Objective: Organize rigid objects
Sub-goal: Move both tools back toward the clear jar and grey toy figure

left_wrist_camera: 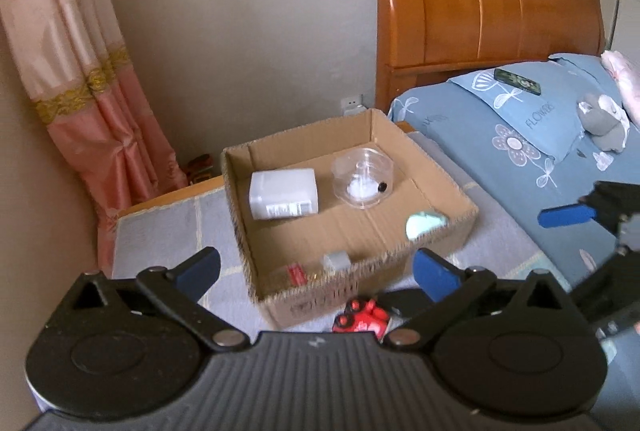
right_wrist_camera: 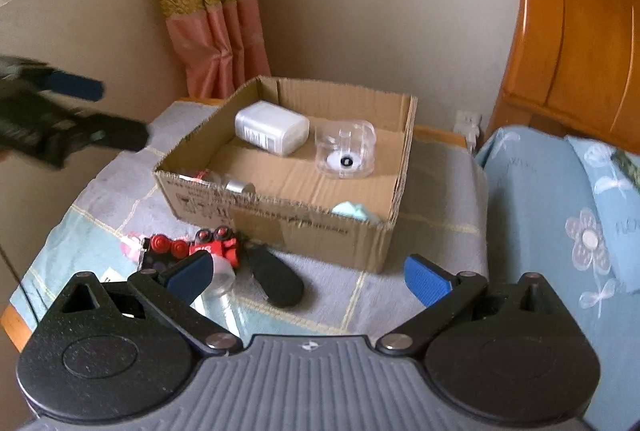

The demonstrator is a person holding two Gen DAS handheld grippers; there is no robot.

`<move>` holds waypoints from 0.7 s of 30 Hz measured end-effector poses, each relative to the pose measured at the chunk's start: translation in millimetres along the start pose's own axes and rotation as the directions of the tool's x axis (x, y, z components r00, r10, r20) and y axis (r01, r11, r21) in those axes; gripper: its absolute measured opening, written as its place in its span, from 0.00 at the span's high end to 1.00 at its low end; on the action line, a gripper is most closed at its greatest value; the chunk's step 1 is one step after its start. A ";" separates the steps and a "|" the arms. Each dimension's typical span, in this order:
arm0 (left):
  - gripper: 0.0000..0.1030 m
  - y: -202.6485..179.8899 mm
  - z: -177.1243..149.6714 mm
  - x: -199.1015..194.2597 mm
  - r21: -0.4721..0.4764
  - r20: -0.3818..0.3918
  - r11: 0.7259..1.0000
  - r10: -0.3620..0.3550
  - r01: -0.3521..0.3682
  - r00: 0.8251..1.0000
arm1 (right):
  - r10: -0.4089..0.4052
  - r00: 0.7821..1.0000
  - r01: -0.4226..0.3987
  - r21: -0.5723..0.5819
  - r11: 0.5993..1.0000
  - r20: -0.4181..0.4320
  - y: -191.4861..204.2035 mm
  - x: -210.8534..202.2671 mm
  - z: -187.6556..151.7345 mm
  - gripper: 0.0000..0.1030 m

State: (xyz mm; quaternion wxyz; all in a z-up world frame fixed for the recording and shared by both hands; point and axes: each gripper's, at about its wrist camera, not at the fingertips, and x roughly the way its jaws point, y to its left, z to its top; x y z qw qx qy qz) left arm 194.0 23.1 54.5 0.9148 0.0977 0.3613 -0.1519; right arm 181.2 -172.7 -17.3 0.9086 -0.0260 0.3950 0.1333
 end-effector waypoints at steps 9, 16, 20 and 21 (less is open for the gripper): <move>0.01 10.9 -66.6 -16.8 -0.094 -0.052 0.991 0.091 -0.095 0.995 | 0.003 0.998 0.003 0.104 0.995 -0.057 14.2 28.9 -12.4 0.00; 0.01 16.5 -113.8 -19.4 -0.135 -0.041 0.977 0.161 -0.165 0.986 | -0.014 0.996 0.029 0.172 0.985 -0.087 38.3 56.9 -7.8 0.00; 0.01 19.0 -133.9 -18.1 -0.179 -0.033 0.971 0.157 -0.160 0.987 | -0.019 0.994 0.041 0.212 0.976 -0.105 49.6 74.0 -5.1 0.00; 0.01 18.3 -137.3 -18.0 -0.186 -0.031 0.968 0.166 -0.169 0.986 | -0.021 0.994 0.044 0.220 0.975 -0.108 51.7 77.7 -4.8 0.00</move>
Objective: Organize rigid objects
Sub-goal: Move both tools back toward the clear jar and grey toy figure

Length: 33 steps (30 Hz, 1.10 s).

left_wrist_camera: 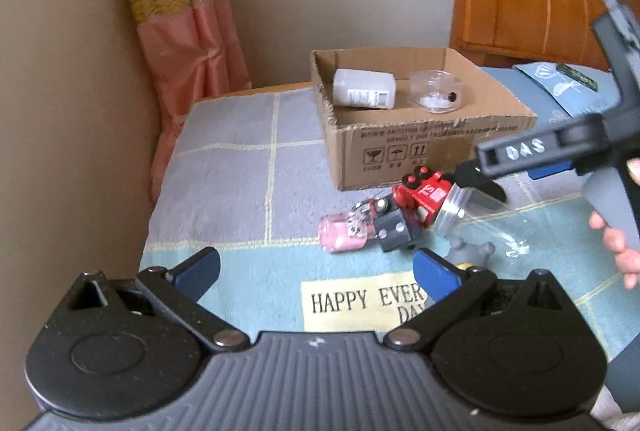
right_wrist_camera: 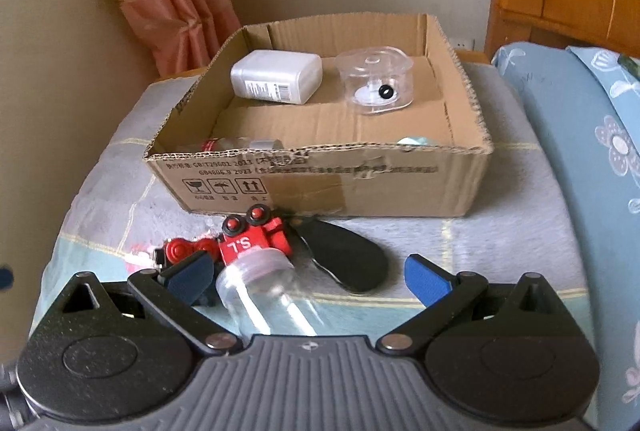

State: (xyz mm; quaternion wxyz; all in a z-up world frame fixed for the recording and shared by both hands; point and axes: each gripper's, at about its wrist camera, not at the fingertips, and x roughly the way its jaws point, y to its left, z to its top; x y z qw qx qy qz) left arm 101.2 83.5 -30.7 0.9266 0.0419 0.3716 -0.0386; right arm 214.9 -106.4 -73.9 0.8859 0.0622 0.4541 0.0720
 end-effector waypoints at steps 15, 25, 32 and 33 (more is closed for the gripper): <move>0.01 5.7 -24.2 -6.5 -0.074 0.020 0.997 -0.009 0.010 1.000 | -0.094 0.995 0.093 -0.031 0.995 -0.039 7.9 23.4 -10.5 0.00; 0.01 -11.8 -21.0 -1.0 -0.020 0.018 0.999 -0.037 0.038 0.999 | -0.109 0.994 0.105 -0.179 0.978 -0.011 -14.0 -9.1 -47.0 0.00; 0.01 -42.7 -20.3 17.8 0.075 -0.012 0.981 -0.179 0.179 0.984 | -0.136 0.991 0.134 -0.270 0.953 0.009 -26.7 -21.9 -66.5 0.00; 0.01 -47.3 -20.9 22.4 0.089 -0.023 0.975 -0.202 0.203 0.979 | -0.136 0.991 0.134 -0.274 0.953 0.008 -29.1 -22.7 -68.0 0.00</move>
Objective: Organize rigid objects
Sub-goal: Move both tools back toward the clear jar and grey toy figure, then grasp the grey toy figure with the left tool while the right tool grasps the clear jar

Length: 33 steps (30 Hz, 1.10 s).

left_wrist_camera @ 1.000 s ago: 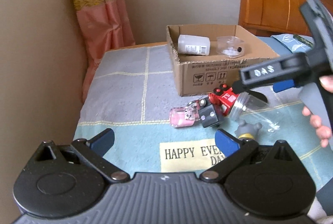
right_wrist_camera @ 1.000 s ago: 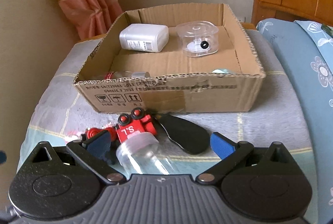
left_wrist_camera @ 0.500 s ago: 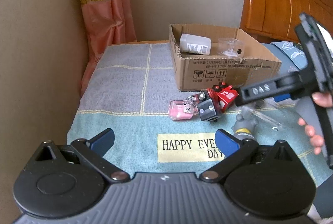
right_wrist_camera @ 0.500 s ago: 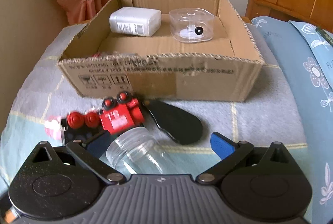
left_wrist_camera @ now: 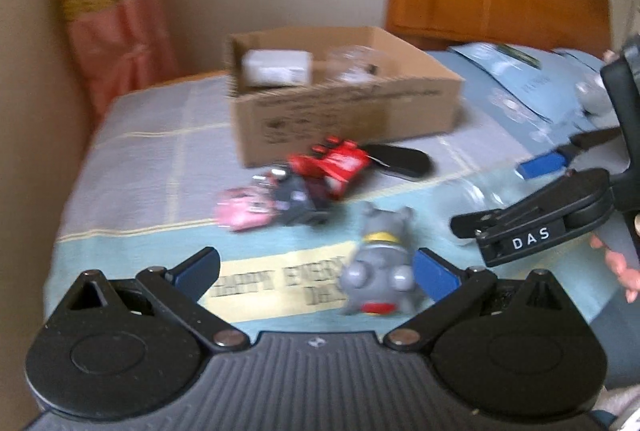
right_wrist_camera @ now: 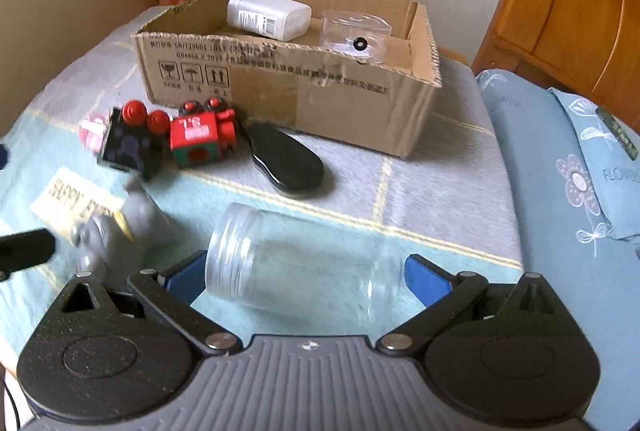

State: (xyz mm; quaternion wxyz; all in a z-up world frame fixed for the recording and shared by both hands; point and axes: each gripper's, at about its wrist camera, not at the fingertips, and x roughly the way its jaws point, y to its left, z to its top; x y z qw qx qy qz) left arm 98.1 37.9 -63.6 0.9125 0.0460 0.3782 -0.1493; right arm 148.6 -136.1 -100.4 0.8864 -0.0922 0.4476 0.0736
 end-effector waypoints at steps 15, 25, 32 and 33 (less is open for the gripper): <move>0.01 15.1 -15.7 17.7 -0.039 -0.077 0.999 -0.040 0.037 0.996 | 0.001 0.999 0.001 -0.057 0.998 0.032 -17.1 -11.0 -27.7 0.00; 0.01 30.6 -11.2 -1.3 -0.061 -0.053 0.997 0.049 -0.052 0.997 | 0.076 0.995 -0.074 -0.033 0.997 0.058 -29.1 -20.9 -35.9 0.00; 0.01 4.3 -10.1 -2.4 0.040 -0.045 0.999 0.018 -0.016 0.999 | 0.113 0.991 -0.111 -0.039 0.993 0.065 -32.2 -18.4 -39.1 0.00; 0.01 -0.5 -10.1 -0.9 0.064 -0.043 0.998 0.009 -0.006 0.999 | 0.118 0.991 -0.115 -0.044 0.992 0.066 -32.2 -18.8 -39.8 0.00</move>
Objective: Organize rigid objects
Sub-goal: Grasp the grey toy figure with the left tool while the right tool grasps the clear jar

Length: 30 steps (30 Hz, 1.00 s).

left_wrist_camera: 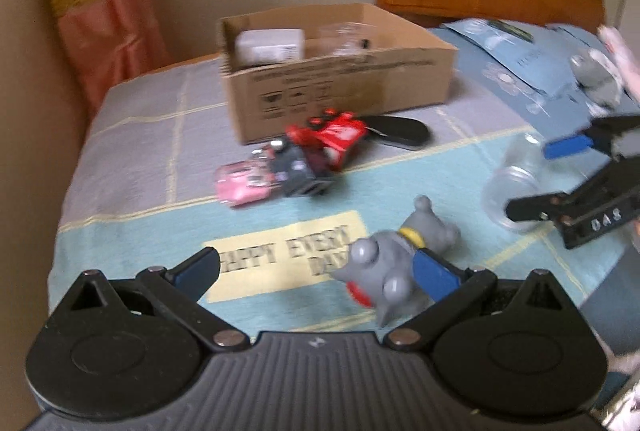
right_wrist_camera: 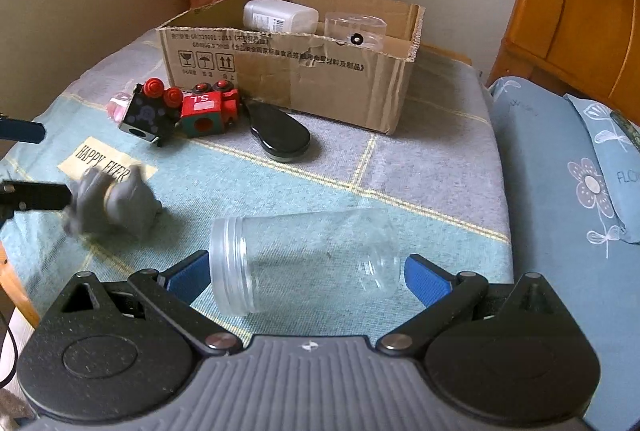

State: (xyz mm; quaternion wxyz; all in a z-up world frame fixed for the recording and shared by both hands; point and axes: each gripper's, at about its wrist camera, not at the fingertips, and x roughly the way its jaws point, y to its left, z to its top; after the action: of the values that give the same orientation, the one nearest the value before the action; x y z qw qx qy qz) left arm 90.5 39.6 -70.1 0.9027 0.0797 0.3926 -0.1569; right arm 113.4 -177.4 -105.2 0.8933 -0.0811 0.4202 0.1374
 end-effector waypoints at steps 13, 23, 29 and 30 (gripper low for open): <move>0.06 -25.0 1.8 25.7 0.274 -0.041 0.951 -0.139 0.145 0.989 | 0.074 0.997 -0.072 -0.097 0.993 0.014 -4.9 -0.3 4.0 0.00; 0.33 -16.7 4.5 42.7 0.303 -0.114 0.900 -0.292 0.313 0.950 | 0.104 0.994 -0.105 -0.092 0.990 -0.024 -3.9 12.2 7.4 0.00; 0.48 -10.3 9.1 44.1 0.291 -0.120 0.901 -0.300 0.323 0.946 | 0.097 0.994 -0.101 -0.102 0.990 -0.045 1.4 15.0 10.6 0.00; 0.48 -8.6 9.7 44.5 0.285 -0.121 0.902 -0.303 0.325 0.945 | 0.093 0.994 -0.098 -0.103 0.990 -0.052 1.9 16.2 11.4 0.00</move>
State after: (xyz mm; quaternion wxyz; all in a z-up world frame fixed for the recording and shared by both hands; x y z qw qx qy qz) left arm 122.7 19.1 -96.3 0.8278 0.1575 0.4048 -0.3551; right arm 131.0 -169.7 -110.6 0.8700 -0.1114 0.4368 0.1999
